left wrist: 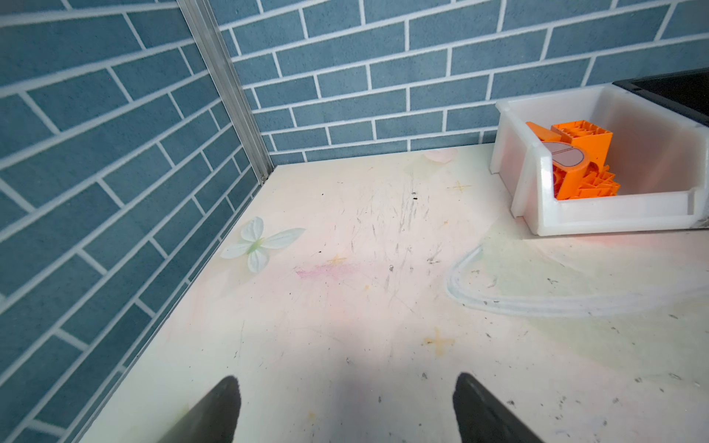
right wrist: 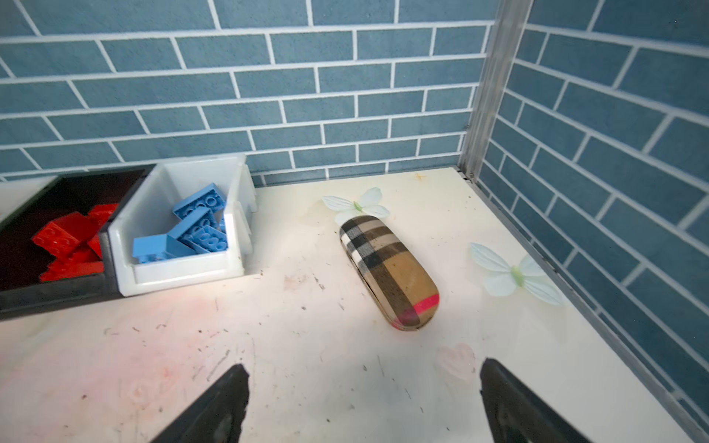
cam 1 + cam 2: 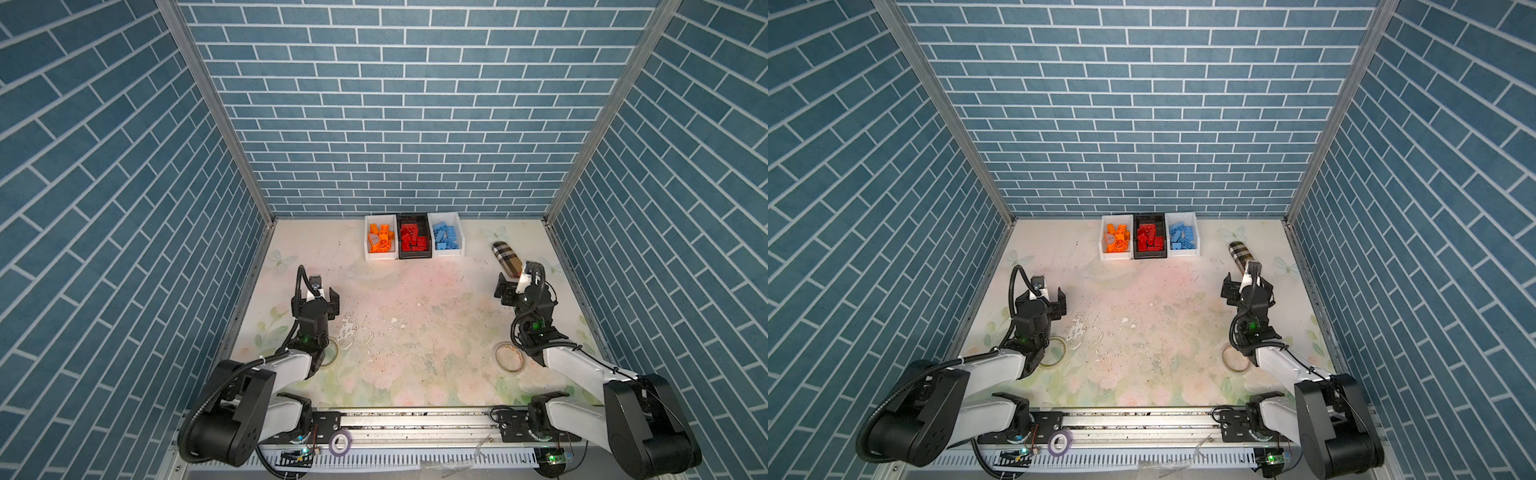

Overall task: Sort the legos into containers by color
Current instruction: Reset both arms

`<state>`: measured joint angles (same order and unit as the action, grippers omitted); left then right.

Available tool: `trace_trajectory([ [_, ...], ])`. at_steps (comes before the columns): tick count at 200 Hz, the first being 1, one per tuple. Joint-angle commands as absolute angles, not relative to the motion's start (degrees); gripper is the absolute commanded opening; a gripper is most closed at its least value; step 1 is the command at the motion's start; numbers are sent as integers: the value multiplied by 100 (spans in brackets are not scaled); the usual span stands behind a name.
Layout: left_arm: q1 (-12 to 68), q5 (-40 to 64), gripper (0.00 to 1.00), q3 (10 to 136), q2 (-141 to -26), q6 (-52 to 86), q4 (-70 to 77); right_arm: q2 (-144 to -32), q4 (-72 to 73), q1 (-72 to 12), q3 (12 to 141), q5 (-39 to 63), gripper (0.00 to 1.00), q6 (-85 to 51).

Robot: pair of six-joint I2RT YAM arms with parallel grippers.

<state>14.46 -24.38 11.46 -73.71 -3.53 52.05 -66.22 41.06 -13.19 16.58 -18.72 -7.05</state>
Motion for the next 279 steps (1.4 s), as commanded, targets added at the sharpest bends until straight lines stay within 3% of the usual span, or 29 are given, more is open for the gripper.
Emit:
trace_trajectory([
  [1, 1376, -2414, 89, 932, -7473, -831, 6590, -6622, 5001, -1137, 1418, -2328, 96, -173],
  [60, 1316, -1871, 84, 678, -8176, -825, 7870, -7604, 6443, -809, 1070, -2020, 96, 344],
  [124, 1055, -1782, 88, 1087, -8269, -510, 7178, -8818, 8392, -311, 689, -1240, 97, -43],
  [153, 756, -1533, 88, 1097, -8759, -280, 7701, -8696, 6746, -146, 1427, -1164, 95, -306],
  [163, 700, -1286, 89, 1263, -8573, -234, 6996, -8682, 6759, 8, 1404, -1000, 96, -447],
  [177, 586, -998, 89, 1313, -8674, -223, 7088, -8701, 6817, 35, 1389, -979, 97, -446],
  [279, 440, -1187, 88, 1457, -8648, 44, 6733, -8674, 6864, 35, 1351, -954, 99, -430],
])
